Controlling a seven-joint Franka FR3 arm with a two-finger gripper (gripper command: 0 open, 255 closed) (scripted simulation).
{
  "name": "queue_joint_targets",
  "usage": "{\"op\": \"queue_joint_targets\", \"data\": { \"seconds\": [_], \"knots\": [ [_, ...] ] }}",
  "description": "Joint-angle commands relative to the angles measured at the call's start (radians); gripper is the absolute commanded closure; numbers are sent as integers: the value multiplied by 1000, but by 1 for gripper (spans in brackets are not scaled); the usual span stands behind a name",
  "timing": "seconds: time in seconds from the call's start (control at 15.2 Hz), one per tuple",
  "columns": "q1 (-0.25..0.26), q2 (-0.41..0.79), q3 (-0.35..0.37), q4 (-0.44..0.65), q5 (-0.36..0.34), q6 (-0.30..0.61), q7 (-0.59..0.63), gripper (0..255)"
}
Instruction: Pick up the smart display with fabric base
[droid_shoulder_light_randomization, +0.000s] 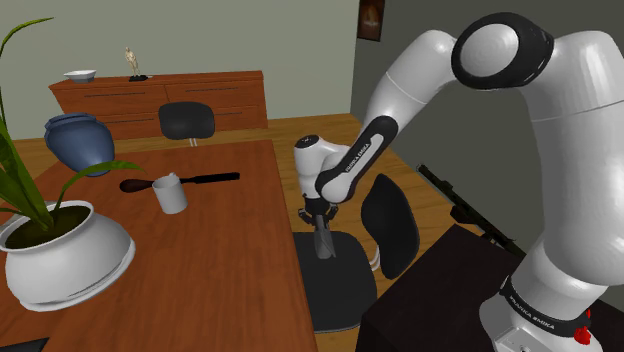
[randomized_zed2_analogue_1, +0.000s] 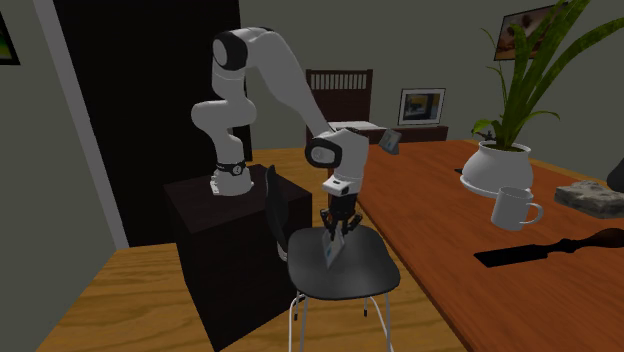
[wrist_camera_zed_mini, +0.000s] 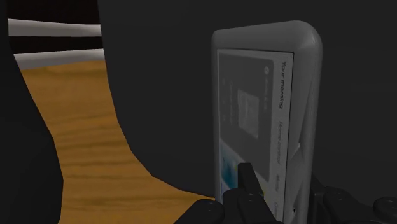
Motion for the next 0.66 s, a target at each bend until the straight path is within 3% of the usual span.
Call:
{"op": "queue_joint_targets", "data": {
  "seconds": [0.0,0.59],
  "knots": [
    [-8,-24,11,-4,14,-18,-13,255],
    [-34,-106,47,-19,66,-79,-54,255]
  ]
}}
